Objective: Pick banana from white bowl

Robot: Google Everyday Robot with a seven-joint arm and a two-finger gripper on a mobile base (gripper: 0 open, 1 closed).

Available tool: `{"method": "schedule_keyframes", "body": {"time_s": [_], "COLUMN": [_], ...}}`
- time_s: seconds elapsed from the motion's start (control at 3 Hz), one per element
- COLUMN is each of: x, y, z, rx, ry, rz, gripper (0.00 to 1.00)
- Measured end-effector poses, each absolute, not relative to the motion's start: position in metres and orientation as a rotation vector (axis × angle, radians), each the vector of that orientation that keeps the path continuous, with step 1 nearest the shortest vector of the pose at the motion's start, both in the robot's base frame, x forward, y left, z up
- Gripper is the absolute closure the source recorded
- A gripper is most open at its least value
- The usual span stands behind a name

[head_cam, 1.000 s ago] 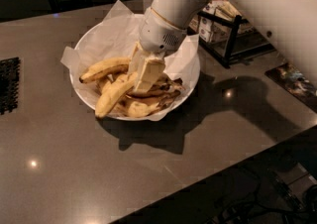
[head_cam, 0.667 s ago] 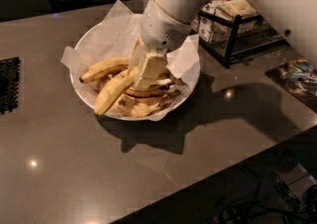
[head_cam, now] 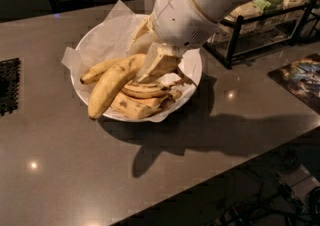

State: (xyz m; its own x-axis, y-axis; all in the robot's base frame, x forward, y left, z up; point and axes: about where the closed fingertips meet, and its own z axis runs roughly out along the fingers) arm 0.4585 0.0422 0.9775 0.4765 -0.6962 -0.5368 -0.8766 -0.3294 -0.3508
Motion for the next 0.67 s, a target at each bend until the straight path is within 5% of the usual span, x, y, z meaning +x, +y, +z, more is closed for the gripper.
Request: {"method": "schedule_keyframes", "body": {"time_s": [0.67], "x": [0.409], "y": [0.05], "z": [1.033], "rx": [-2.08], "ry": [1.019], "rz": [0.198], "gripper": [1.0]}}
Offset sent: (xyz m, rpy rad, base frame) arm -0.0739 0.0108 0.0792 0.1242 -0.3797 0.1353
